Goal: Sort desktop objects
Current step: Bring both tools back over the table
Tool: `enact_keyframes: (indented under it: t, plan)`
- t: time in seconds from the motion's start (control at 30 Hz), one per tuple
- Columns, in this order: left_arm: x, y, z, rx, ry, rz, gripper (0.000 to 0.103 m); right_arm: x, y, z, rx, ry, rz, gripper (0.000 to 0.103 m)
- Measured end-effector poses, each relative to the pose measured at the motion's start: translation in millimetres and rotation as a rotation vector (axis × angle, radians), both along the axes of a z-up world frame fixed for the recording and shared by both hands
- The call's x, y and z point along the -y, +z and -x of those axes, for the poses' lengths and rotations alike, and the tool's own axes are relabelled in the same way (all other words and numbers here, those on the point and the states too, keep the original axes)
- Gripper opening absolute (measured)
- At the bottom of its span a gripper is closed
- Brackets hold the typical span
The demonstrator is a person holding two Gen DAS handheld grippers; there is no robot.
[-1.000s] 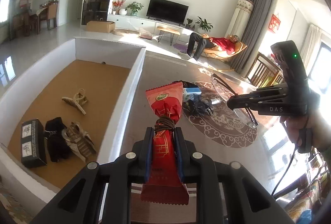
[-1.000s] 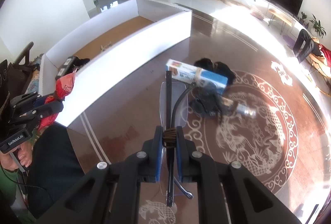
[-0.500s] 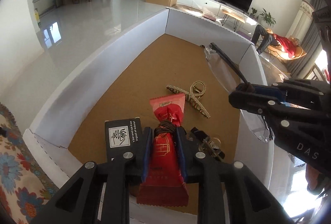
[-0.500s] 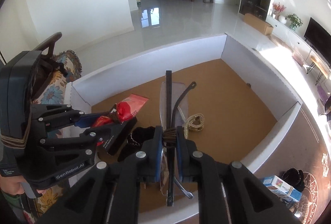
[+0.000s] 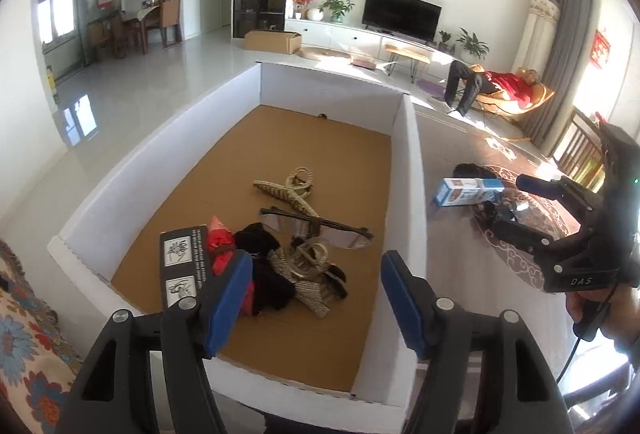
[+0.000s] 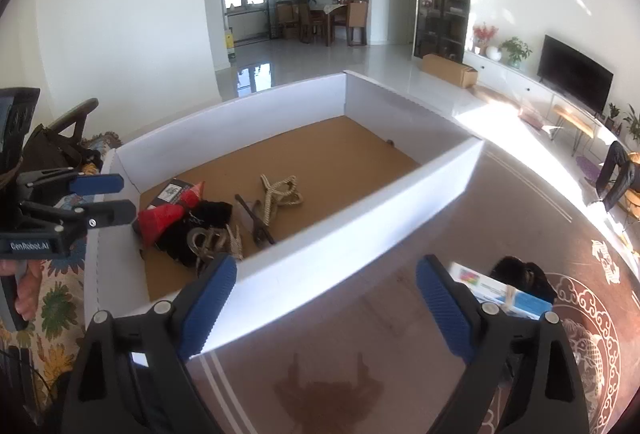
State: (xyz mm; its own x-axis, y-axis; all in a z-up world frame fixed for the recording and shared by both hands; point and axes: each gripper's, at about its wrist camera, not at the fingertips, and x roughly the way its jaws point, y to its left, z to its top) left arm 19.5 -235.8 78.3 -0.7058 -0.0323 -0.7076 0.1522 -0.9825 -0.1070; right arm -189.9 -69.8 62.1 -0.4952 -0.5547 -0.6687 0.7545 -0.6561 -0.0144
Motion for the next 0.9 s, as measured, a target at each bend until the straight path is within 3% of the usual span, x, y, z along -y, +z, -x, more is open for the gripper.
enact_keyframes:
  t: [0.13, 0.23, 0.37, 0.57, 0.9]
  plan:
    - [-80.1, -1.1, 2.6, -0.028, -0.190, -0.005, 0.092, -113.9, -51.0, -14.0, 0.009, -0.141, -0.099, 0.098]
    - [-134.3, -25.7, 22.8, 0.049, -0.314, -0.033, 0.095, -181.9, -87.6, -15.9, 0.098, -0.244, -0.161, 0.098]
    - [-188.4, -76.3, 56.2, 0.162, -0.336, 0.014, 0.095, -240.6, -109.1, -18.5, 0.134, -0.348, -0.168, 0.098]
    - [-210.6, -120.7, 85.9, 0.175, -0.284, 0.100, 0.095, -259.2, -119.7, -19.2, 0.170, -0.400, -0.127, 0.099]
    - [-203.7, -130.6, 95.2, 0.144, -0.273, 0.109, 0.096, -256.7, -121.9, -22.2, 0.180, -0.419, -0.130, 0.103]
